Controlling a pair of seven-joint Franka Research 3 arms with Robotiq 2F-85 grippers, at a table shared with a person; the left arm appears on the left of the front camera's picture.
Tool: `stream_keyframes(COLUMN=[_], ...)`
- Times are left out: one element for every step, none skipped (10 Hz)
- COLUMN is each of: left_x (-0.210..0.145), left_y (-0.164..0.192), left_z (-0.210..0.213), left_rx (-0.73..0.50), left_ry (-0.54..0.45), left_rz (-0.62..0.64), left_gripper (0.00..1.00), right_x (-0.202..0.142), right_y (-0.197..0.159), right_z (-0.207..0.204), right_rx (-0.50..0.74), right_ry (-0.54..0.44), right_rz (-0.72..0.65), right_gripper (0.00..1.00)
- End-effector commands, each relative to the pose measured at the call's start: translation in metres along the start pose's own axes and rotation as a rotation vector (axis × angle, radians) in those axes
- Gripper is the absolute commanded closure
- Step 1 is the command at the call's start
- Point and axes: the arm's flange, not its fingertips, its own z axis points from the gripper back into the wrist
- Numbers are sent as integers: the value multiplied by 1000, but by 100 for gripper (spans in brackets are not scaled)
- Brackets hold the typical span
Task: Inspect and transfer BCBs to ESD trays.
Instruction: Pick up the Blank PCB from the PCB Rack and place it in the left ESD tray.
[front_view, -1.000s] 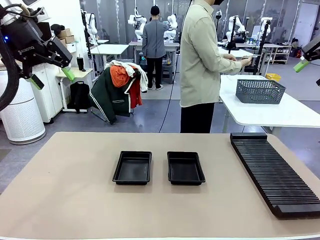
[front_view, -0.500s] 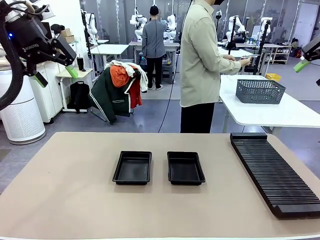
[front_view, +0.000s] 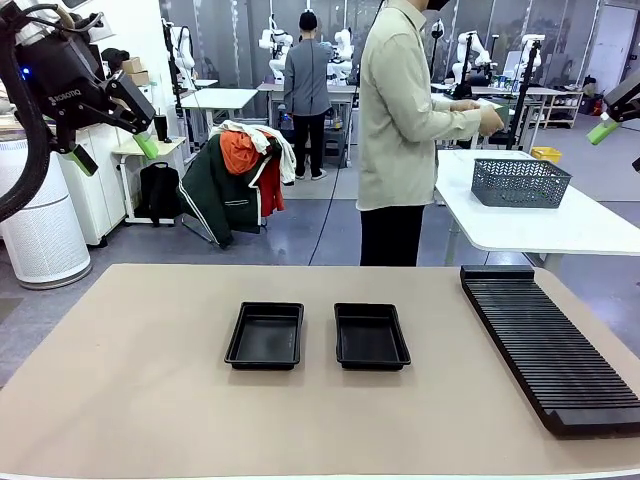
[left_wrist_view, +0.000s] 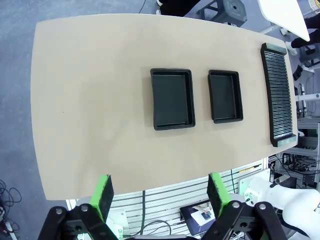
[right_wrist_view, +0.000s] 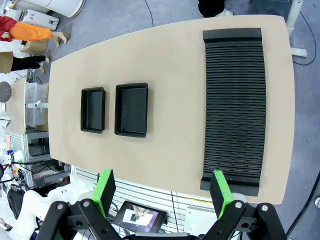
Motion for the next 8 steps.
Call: stream_keyframes(left_x=[-1,-1,-1,-1,-1,-1,-1,-1], left_y=[-1,-1,-1,-1,-1,-1,-1,-1], left_z=[1,1,1,1,1,1,1,1], left_rx=[-8,-8,-8,-8,-8,-8,-8,-8], left_ry=[-6,-6,-6,-6,-6,-6,-6,-6], left_rz=[0,0,0,0,0,0,0,0], left_gripper=[0,0,0,0,0,0,0,0], right_x=[0,0,0,0,0,0,0,0], right_y=[0,0,0,0,0,0,0,0], right_z=[0,0,0,0,0,0,0,0], right_rx=[10,10,10,10,10,10,10,10], right_ry=[-2,-2,-2,-2,-2,-2,-2,-2], right_rz=[3,3,3,3,3,3,3,3], right_gripper=[0,0,0,0,0,0,0,0])
